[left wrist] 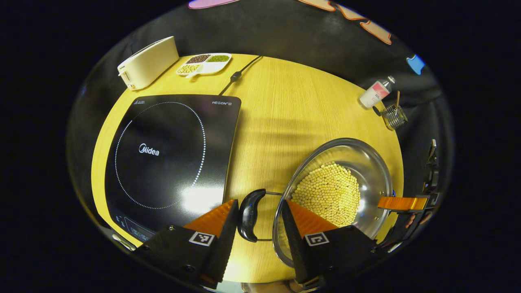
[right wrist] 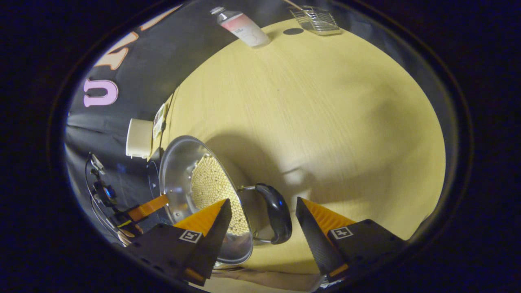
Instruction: First push the handle of the pot to place it horizontally, then grasp the pot with both hands and set it on the induction cooktop.
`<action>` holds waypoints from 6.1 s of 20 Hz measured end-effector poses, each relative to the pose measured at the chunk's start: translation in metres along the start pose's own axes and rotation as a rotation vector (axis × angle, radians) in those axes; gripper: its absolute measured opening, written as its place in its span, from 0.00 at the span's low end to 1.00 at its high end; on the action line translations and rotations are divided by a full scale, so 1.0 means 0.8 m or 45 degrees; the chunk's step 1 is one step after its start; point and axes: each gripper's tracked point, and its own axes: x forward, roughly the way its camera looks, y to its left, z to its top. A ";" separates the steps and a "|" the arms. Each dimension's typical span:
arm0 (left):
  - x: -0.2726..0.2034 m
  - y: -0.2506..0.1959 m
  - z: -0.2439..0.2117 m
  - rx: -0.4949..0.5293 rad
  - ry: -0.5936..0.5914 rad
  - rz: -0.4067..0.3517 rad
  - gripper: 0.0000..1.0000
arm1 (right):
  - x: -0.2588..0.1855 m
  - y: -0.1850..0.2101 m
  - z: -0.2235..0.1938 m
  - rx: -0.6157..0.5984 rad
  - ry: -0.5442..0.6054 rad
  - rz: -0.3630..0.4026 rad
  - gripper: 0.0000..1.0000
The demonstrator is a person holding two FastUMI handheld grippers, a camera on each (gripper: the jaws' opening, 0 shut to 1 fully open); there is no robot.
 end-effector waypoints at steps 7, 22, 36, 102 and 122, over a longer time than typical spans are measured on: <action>0.011 0.002 -0.005 0.091 0.044 0.022 0.67 | 0.017 -0.006 -0.008 -0.002 0.041 -0.026 0.63; 0.022 0.004 -0.022 -0.038 0.080 -0.001 0.60 | 0.034 -0.006 -0.009 0.089 0.042 -0.028 0.49; -0.056 0.002 -0.037 0.078 0.026 0.036 0.57 | -0.037 0.020 -0.040 0.013 -0.094 0.012 0.51; -0.158 0.396 0.142 0.137 -0.775 0.153 0.97 | -0.047 0.355 -0.043 -0.042 -0.958 -0.051 0.92; -0.431 0.117 0.076 0.033 -1.378 0.293 0.96 | -0.418 0.255 -0.005 -0.536 -1.499 0.044 1.00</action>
